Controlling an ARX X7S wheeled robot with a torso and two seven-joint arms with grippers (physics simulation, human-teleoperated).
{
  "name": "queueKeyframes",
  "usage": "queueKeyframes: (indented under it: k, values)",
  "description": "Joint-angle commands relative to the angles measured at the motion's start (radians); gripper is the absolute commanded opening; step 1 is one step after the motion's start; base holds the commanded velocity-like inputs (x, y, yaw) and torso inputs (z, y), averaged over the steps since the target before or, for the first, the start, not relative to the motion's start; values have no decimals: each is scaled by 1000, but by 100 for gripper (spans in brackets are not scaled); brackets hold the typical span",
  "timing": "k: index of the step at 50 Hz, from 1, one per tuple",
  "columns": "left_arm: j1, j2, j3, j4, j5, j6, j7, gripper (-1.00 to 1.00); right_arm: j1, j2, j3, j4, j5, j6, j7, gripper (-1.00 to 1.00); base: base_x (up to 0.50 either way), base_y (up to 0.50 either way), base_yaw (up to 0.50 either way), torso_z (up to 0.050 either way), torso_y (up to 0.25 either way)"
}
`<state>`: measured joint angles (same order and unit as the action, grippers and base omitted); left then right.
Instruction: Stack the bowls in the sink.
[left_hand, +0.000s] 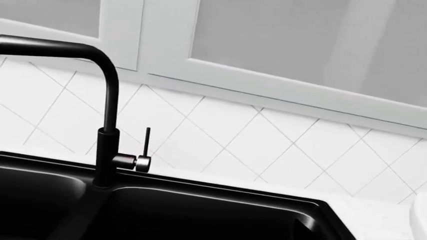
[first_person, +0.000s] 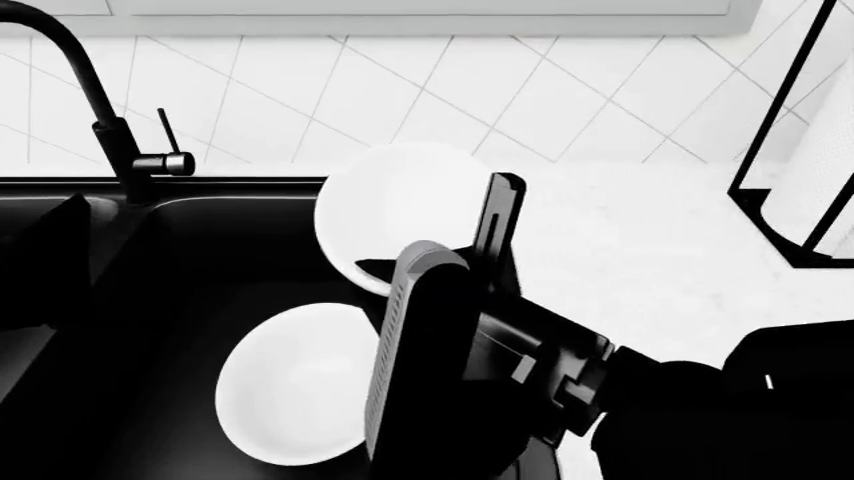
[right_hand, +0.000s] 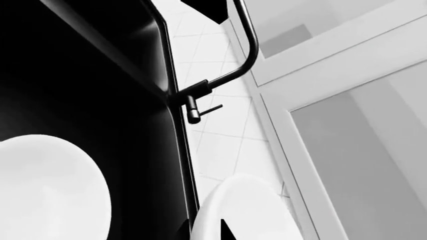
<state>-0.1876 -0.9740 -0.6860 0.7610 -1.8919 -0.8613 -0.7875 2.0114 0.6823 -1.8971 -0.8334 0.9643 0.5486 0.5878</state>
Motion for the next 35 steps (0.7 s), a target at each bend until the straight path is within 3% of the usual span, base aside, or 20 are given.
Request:
queueKeyframes:
  k: [1,35]
  values:
    - [8,4,-5,-1,4,-3,1,100,-5,-46,34,69,-11,-16,-33,-100,0,0,0,0,0]
    - [18,11,-6,-9,10,-6,5,100,-82,-140,49,213,-25,-43,-71,-100,0,0,0,0,0]
